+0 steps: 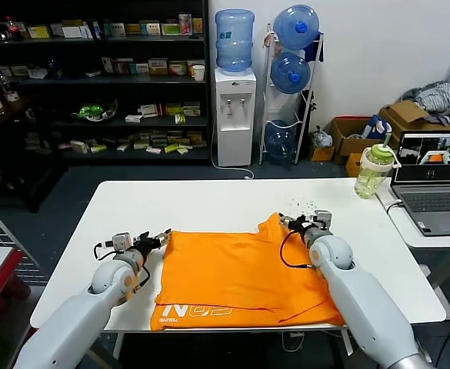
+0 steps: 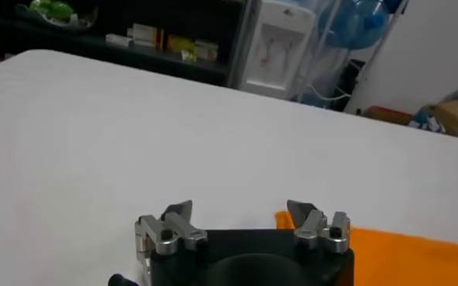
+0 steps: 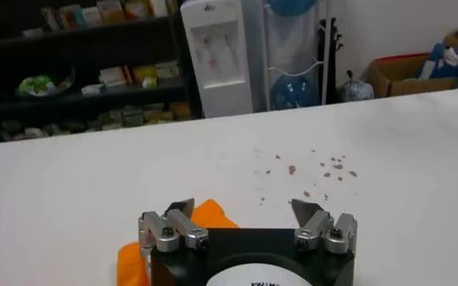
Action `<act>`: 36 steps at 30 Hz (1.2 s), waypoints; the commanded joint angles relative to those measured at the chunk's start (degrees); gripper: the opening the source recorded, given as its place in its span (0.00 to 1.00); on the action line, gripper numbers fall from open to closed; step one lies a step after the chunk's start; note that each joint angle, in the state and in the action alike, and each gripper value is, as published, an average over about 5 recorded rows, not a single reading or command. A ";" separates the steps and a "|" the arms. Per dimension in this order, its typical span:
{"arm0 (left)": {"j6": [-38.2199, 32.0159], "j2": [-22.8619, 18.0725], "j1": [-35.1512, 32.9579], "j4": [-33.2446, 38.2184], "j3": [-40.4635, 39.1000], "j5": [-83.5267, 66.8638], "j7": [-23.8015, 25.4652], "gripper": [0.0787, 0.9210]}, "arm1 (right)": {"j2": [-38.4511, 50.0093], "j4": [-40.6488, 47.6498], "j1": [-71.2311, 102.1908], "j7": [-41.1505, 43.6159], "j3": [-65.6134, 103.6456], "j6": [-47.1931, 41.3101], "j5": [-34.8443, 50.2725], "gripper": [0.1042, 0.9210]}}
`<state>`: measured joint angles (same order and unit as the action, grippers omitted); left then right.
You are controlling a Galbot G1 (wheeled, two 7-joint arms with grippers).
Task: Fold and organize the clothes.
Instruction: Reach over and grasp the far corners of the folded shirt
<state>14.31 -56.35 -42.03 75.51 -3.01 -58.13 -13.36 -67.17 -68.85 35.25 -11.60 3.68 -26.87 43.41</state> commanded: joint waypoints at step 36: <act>4.01 -2.10 1.73 0.76 -4.79 0.33 -3.61 0.71 | -0.60 3.00 -3.18 0.47 -4.35 -5.55 3.55 0.39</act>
<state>18.18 -57.92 -40.31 77.09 -7.35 -59.06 -16.67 -67.81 -65.76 32.14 -11.27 -0.54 -32.28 46.29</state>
